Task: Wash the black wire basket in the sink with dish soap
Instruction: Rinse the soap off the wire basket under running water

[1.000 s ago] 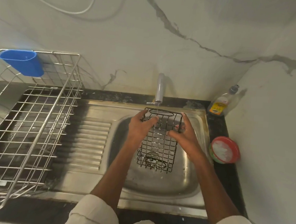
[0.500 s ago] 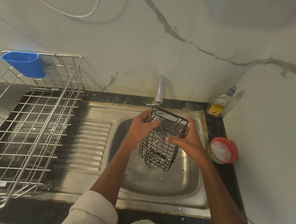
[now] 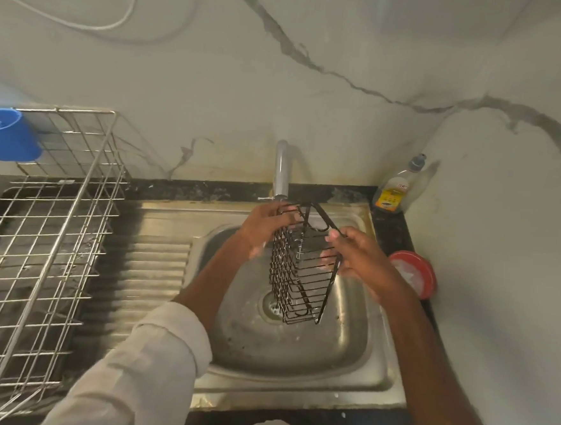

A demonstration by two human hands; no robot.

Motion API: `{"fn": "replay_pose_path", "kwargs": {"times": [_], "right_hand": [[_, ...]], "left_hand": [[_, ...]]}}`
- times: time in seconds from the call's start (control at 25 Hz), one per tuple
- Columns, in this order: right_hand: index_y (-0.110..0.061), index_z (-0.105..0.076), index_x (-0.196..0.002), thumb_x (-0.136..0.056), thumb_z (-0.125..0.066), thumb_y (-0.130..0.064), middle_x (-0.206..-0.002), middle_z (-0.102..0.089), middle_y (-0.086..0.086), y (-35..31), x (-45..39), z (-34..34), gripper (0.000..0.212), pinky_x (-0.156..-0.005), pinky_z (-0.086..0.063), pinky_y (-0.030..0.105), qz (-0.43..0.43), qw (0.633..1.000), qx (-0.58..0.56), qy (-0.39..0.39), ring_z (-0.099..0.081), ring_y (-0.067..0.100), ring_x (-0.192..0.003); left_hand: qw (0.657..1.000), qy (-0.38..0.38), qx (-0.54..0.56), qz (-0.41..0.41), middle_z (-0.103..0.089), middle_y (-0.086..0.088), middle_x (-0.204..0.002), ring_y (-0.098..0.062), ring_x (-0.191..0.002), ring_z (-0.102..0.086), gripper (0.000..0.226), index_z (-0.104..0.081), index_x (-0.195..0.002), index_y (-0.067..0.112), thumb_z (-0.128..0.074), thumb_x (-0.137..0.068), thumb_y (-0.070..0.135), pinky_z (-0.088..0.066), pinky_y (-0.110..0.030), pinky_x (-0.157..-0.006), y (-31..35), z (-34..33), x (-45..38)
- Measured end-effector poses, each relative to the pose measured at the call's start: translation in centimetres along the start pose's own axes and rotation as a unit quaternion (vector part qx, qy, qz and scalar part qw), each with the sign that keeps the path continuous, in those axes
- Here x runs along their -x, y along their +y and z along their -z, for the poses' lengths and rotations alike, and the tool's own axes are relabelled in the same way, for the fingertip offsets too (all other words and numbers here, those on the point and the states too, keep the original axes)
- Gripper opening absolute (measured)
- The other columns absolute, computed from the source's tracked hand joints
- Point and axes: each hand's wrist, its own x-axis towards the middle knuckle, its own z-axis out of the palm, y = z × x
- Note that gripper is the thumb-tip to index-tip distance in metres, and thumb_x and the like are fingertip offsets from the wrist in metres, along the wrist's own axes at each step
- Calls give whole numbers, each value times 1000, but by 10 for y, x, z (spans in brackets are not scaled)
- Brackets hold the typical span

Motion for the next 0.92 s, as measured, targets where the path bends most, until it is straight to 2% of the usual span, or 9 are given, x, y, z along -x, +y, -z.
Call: {"fn": "replay_pose_path", "kwargs": {"times": [0.08, 0.16, 0.24, 0.32, 0.44, 0.52, 0.6, 0.76, 0.92], "right_hand": [[0, -61, -110, -107, -56, -23, -103, -75, 19, 0, -7, -2, 24, -69, -63, 32, -3, 998, -55, 26, -77, 31, -88], [-7, -62, -103, -108, -53, -21, -101, -75, 16, 4, -16, -12, 17, -67, -60, 32, 2, 998, -41, 42, -77, 31, -89], [-13, -63, -103, -108, -52, -23, -103, -76, 12, 9, -23, -26, 15, -70, -59, 32, 0, 999, -29, 42, -77, 28, -91], [-13, -63, -110, -108, -52, -23, -105, -75, 12, 12, -24, -43, 16, -72, -60, 31, -5, 999, -40, 27, -77, 27, -93], [-14, -61, -114, -109, -49, -25, -108, -74, 9, 15, -25, -66, 17, -77, -62, 32, -20, 999, -49, -8, -76, 24, -96], [-19, -61, -112, -109, -48, -28, -111, -74, 7, 21, -26, -76, 16, -84, -62, 39, -13, 999, -35, -31, -75, 23, -99], [-18, -61, -113, -108, -49, -28, -110, -76, 4, 27, -24, -85, 17, -82, -61, 38, -8, 998, -44, -41, -74, 20, -101], [-4, -59, -118, -109, -49, -22, -113, -77, 10, 37, -15, -89, 23, -74, -59, 29, -8, 989, -142, -39, -74, 22, -100], [0, -58, -119, -107, -52, -18, -118, -72, 21, 43, -10, -77, 23, -85, -59, 37, 17, 982, -173, -71, -71, 26, -105]], "left_hand": [[1000, -20, 19, -3, -77, -9, -119, -32, -123, -68, 47, -73, -121, 14, -89, -79, 31, -41, -60, -120, 2, -1, -8], [999, -14, 39, 3, -74, -5, -119, -29, -122, -65, 40, -70, -123, 17, -83, -88, 31, -40, -58, -121, 11, -9, -3], [999, -3, 43, 2, -70, -3, -124, -24, -121, -65, 45, -61, -132, 23, -75, -94, 44, -45, -52, -115, 12, -16, 2], [998, 31, 49, 9, -72, -6, -122, -27, -116, -70, 43, -55, -133, 28, -61, -101, 56, -52, -55, -107, 6, -19, 10], [994, 91, 51, 20, -74, -7, -129, -28, -114, -74, 65, -55, -143, 31, -56, -91, 70, -52, -58, -108, -9, -11, 22], [991, 114, 64, 29, -63, -2, -146, -20, -117, -69, 73, -41, -159, 31, -61, -94, 60, -50, -49, -111, -11, -4, 36], [992, 112, 55, 29, -55, 1, -150, -17, -122, -62, 75, -31, -165, 32, -67, -100, 40, -46, -43, -110, -13, 4, 49], [996, 83, -2, -38, -75, -4, -122, -21, -113, -72, 49, -55, -136, 33, -71, -94, 14, -55, -45, -103, -13, 13, 59], [994, 98, -23, -44, -74, -11, -118, -22, -107, -73, 54, -50, -133, 25, -73, -90, 2, -57, -35, -90, -4, 0, 67]]}}
